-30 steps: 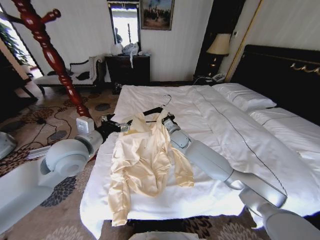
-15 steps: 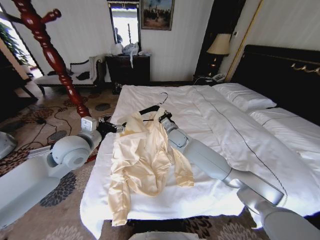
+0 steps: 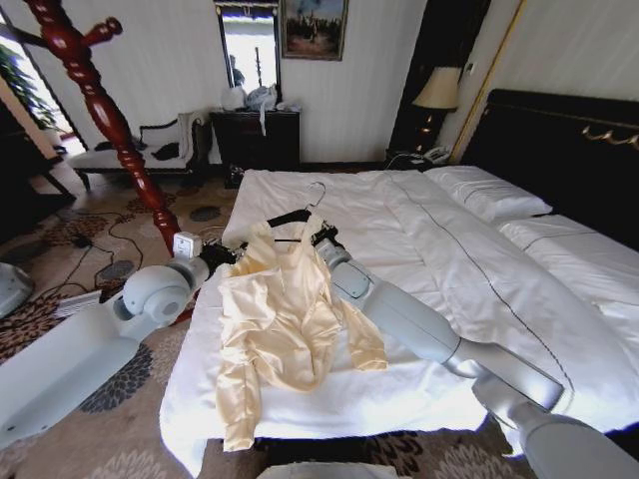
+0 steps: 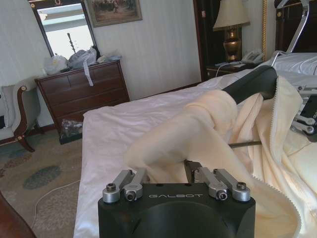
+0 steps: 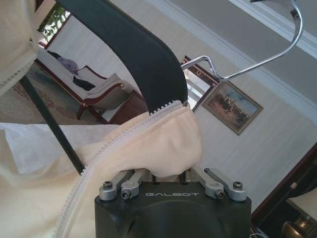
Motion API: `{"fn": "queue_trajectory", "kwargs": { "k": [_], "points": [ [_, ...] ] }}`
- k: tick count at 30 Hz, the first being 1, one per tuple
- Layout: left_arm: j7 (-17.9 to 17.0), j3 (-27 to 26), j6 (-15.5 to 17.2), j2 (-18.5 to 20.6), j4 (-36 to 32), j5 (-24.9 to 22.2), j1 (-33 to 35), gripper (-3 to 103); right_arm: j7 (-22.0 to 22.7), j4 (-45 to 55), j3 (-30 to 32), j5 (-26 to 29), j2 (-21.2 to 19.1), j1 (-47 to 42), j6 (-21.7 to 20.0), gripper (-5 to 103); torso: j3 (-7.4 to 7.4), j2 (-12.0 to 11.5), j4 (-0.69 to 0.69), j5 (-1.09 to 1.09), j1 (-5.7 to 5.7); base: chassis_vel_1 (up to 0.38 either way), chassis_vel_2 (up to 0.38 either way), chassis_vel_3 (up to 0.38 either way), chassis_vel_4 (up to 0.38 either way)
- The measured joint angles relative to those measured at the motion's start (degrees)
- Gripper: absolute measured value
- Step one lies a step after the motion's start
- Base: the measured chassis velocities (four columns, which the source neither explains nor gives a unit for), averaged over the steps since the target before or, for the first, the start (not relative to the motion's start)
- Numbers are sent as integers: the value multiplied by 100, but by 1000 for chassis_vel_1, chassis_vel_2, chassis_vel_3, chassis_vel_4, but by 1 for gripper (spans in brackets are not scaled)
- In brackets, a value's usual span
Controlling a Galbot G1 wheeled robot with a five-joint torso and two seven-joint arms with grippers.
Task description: Pick up the clothes from the bed and hang them on the clothes hanger.
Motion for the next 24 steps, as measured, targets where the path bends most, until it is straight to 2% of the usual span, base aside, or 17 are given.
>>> {"fn": "queue_trajectory", "kwargs": {
  "k": [1,5,7,9,11,13,14,16,19,21,22,24],
  "points": [
    [0,0,0,0,0,0,0,36,0,0,0,0,0,0,0,23,0,0,0,0,0,0,0,0,0],
    [14,89,-3,-24,120,33,-157,15,-50,-17,-33,-197,32,-30,8,23,0,0,0,0,0,0,0,0,0],
    [34,98,-6,-24,136,53,-158,15,-60,-21,-40,-221,50,-41,9,23,0,0,0,0,0,0,0,0,0],
    [45,96,-22,-16,135,113,-93,6,-64,-57,-29,-236,86,-58,11,23,0,0,0,0,0,0,0,0,0],
    [53,71,-36,-1,100,127,-30,2,-70,-102,-14,-239,97,-67,17,23,0,0,1,-1,0,0,0,0,0],
    [52,-54,-64,97,-23,122,114,9,-113,-201,27,-292,64,-76,82,23,0,0,2,0,0,0,0,0,0],
    [52,-54,-64,97,-23,122,114,9,-113,-201,27,-292,64,-76,82,23,0,0,2,0,0,0,0,0,0],
    [30,-173,-92,235,-113,93,207,20,-167,-253,35,-334,8,-98,114,23,-1,0,-2,0,0,0,0,0,0],
    [31,-350,-95,394,-291,-10,316,25,-185,-305,35,-367,14,-112,124,23,-1,0,-1,-1,0,0,0,0,0],
    [47,-452,-98,531,-532,-98,379,36,-192,-367,29,-390,30,-114,136,23,-1,0,3,0,0,0,0,0,0],
    [47,-452,-98,531,-532,-98,379,36,-192,-367,29,-390,30,-114,136,23,-1,0,3,0,0,0,0,0,0],
    [65,-512,-107,663,-846,-178,428,46,-196,-408,23,-395,20,-114,148,23,-1,0,2,0,-1,0,0,0,0]
  ]
}}
